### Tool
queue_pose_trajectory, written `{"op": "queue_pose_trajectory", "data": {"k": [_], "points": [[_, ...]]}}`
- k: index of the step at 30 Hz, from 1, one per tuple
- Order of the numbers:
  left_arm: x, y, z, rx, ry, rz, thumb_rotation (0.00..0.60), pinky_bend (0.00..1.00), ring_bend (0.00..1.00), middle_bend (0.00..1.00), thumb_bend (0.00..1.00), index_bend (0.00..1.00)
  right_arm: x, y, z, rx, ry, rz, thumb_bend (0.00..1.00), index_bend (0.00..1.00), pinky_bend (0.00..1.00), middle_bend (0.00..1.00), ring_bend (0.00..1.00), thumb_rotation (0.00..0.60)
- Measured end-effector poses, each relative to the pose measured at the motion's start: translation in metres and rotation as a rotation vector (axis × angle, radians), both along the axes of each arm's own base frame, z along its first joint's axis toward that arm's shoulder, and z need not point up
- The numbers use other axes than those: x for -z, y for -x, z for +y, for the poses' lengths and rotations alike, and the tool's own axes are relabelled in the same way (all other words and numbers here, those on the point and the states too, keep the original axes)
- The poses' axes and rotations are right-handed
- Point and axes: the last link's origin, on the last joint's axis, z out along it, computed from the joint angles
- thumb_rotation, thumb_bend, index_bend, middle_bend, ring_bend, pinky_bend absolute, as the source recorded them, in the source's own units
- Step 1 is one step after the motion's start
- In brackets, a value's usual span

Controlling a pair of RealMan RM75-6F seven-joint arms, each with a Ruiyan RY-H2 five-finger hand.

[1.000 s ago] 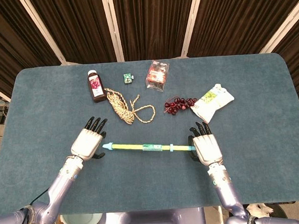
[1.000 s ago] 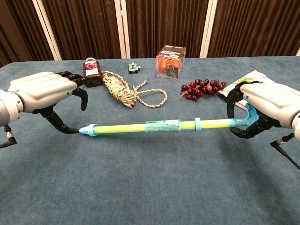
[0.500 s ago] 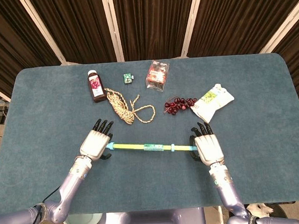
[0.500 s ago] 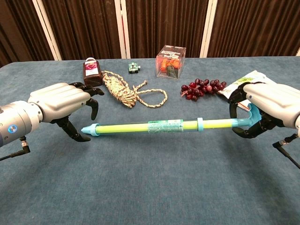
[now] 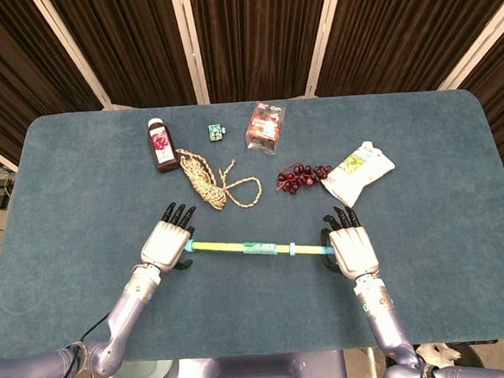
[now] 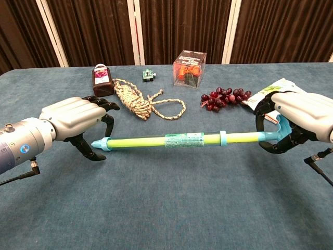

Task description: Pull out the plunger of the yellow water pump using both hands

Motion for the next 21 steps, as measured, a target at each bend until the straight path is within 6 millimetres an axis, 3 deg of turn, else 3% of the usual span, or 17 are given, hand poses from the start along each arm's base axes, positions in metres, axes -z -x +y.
{"op": "queue_pose_trajectory", "data": {"k": [5,10,21], "points": [[0.003,-0.002,0.001,0.003,-0.002,-0.004,0.600,0.02,0.00,0.04,0.17,0.36,0.000,-0.002,0.002,-0.001,-0.005,-0.006,0.49,0.70,0.05,0.24,0.06,0.600],[0.007,-0.004,0.001,0.005,-0.003,-0.012,0.600,0.02,0.00,0.04,0.18,0.40,0.000,-0.001,0.002,0.004,-0.007,-0.007,0.49,0.70,0.05,0.24,0.06,0.600],[0.015,-0.007,-0.004,0.016,0.014,-0.013,0.600,0.02,0.00,0.06,0.33,0.53,-0.004,0.000,0.001,0.011,-0.001,-0.017,0.49,0.71,0.05,0.24,0.06,0.600]]}}
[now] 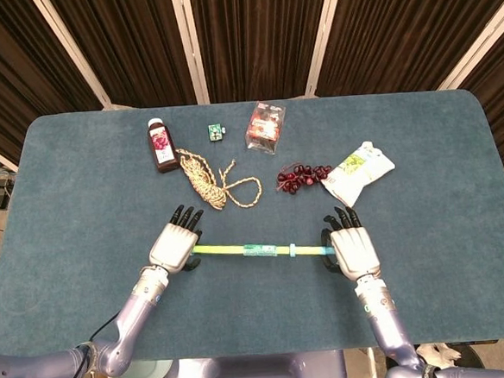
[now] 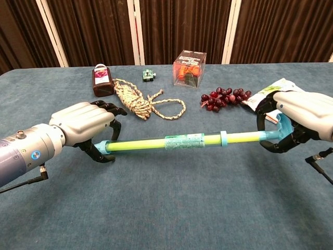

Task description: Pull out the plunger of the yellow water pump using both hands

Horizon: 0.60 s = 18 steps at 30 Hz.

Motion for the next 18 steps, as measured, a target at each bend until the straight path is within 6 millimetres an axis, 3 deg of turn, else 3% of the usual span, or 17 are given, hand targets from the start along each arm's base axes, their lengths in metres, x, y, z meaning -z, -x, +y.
{"op": "queue_pose_trajectory", "data": {"k": [8,18], "points": [[-0.006,-0.003,-0.002,0.017,-0.007,-0.020,0.600,0.02,0.00,0.07,0.40,0.55,-0.007,0.003,-0.003,0.006,0.012,0.006,0.49,0.71,0.05,0.24,0.06,0.600],[-0.030,-0.007,-0.004,0.042,-0.026,-0.040,0.600,0.02,0.00,0.07,0.42,0.55,-0.016,0.012,-0.006,0.024,0.030,0.025,0.49,0.71,0.05,0.24,0.06,0.600]]}}
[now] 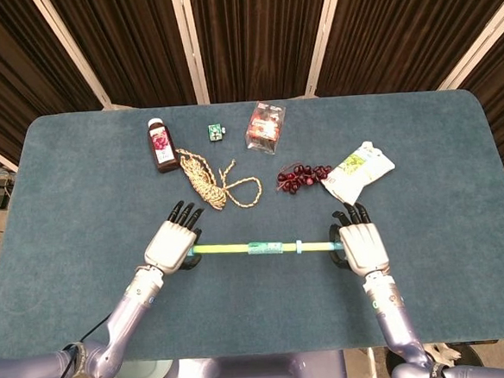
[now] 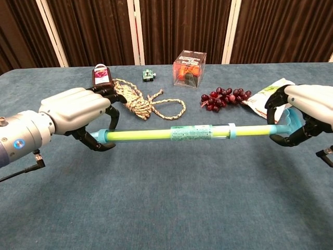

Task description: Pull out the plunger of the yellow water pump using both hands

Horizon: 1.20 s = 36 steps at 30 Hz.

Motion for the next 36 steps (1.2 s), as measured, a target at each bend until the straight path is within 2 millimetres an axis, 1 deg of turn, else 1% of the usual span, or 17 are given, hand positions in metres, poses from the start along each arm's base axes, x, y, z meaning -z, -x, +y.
{"op": "queue_pose_trajectory", "data": {"k": [8,12,27,32,36], "points": [[-0.022,0.002,-0.007,0.022,-0.010,-0.001,0.600,0.02,0.00,0.08,0.42,0.55,-0.010,0.009,-0.005,0.021,0.028,0.013,0.49,0.71,0.05,0.24,0.06,0.600],[-0.034,0.009,-0.011,0.028,-0.011,0.015,0.600,0.02,0.00,0.08,0.42,0.55,-0.016,0.017,-0.006,0.038,0.040,0.022,0.49,0.71,0.05,0.24,0.06,0.600],[-0.064,0.036,-0.032,0.042,0.008,0.056,0.600,0.02,0.00,0.09,0.43,0.56,-0.040,0.052,-0.011,0.098,0.084,0.066,0.49,0.72,0.06,0.24,0.06,0.600],[-0.075,0.046,-0.033,0.028,-0.002,0.065,0.600,0.02,0.00,0.09,0.43,0.56,-0.047,0.062,-0.011,0.110,0.097,0.081,0.49,0.72,0.05,0.24,0.06,0.600],[-0.082,0.053,-0.029,0.014,-0.020,0.071,0.600,0.02,0.00,0.09,0.43,0.56,-0.051,0.068,-0.011,0.123,0.105,0.091,0.49,0.72,0.05,0.24,0.06,0.600]]}}
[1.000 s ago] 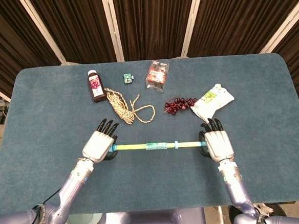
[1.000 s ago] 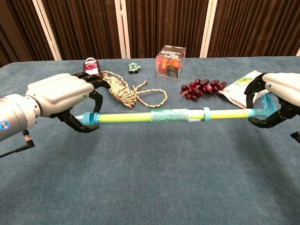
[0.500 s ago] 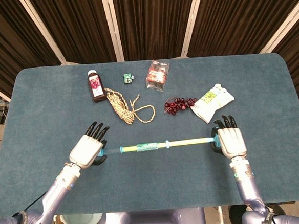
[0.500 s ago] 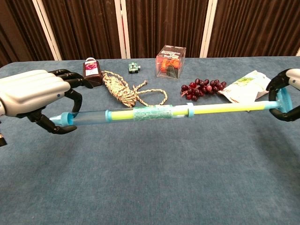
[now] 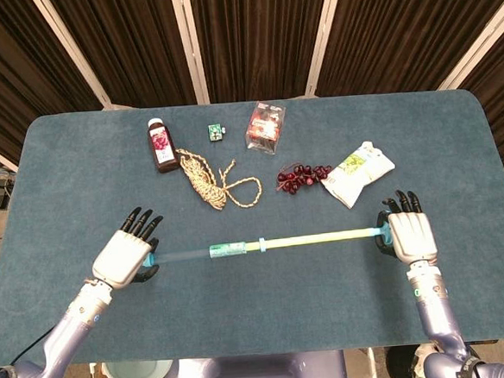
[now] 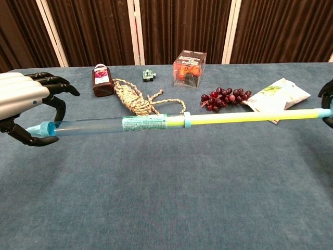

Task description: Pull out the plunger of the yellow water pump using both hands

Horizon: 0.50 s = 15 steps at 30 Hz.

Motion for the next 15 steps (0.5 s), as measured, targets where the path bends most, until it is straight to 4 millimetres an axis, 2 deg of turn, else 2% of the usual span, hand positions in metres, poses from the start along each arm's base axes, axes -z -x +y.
{"op": "queue_pose_trajectory", "data": {"k": [6,15], "points": [[-0.008,0.003,0.002,-0.001,-0.013,0.002,0.600,0.02,0.00,0.09,0.43,0.56,-0.006,0.007,0.000,0.015,0.010,0.007,0.49,0.72,0.05,0.24,0.06,0.600],[-0.009,0.005,-0.001,0.000,-0.005,0.006,0.600,0.02,0.00,0.09,0.43,0.56,-0.014,0.012,-0.002,0.023,0.025,0.010,0.49,0.72,0.06,0.24,0.06,0.600]]}}
